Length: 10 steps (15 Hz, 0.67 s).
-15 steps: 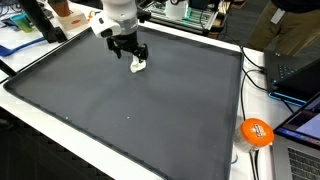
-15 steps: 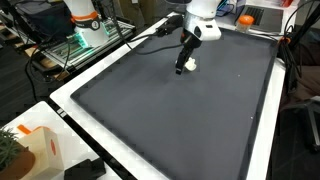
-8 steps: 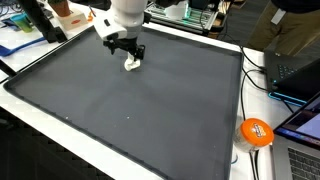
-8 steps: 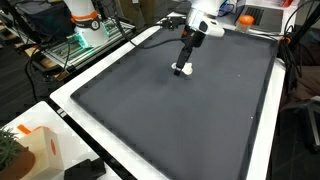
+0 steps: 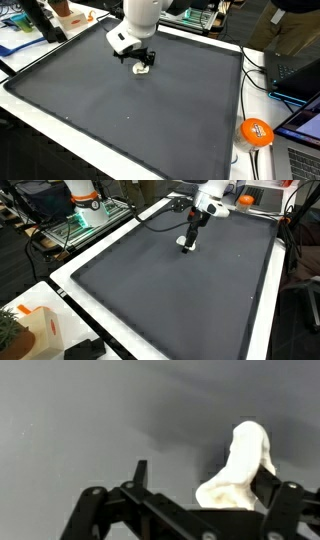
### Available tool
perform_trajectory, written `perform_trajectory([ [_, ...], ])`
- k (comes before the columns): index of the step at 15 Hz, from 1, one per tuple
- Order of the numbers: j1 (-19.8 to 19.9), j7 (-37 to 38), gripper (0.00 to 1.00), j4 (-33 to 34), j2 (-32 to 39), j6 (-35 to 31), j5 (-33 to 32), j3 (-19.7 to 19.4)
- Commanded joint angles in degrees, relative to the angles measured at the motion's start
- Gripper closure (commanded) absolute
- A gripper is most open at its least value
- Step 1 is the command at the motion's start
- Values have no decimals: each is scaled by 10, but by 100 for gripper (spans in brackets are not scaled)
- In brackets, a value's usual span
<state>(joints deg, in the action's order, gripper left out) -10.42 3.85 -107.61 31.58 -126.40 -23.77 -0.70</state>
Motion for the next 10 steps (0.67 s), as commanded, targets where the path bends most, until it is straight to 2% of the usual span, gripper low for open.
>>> perform_trajectory([
  [1, 21, -23, 0, 6, -2, 9, 35, 10],
  [4, 65, -90, 0, -2, -21, 12, 121, 34],
  [5, 64, -73, 0, -1, -24, 11, 125, 23],
  [6, 95, -145, 0, -6, -31, 2, 173, 51],
  [7, 85, -102, 0, 0, -27, 5, 166, 31],
  [8, 117, -181, 0, -8, -35, -5, 216, 61],
  [10, 143, -235, 0, 0, -28, -9, 273, 77],
])
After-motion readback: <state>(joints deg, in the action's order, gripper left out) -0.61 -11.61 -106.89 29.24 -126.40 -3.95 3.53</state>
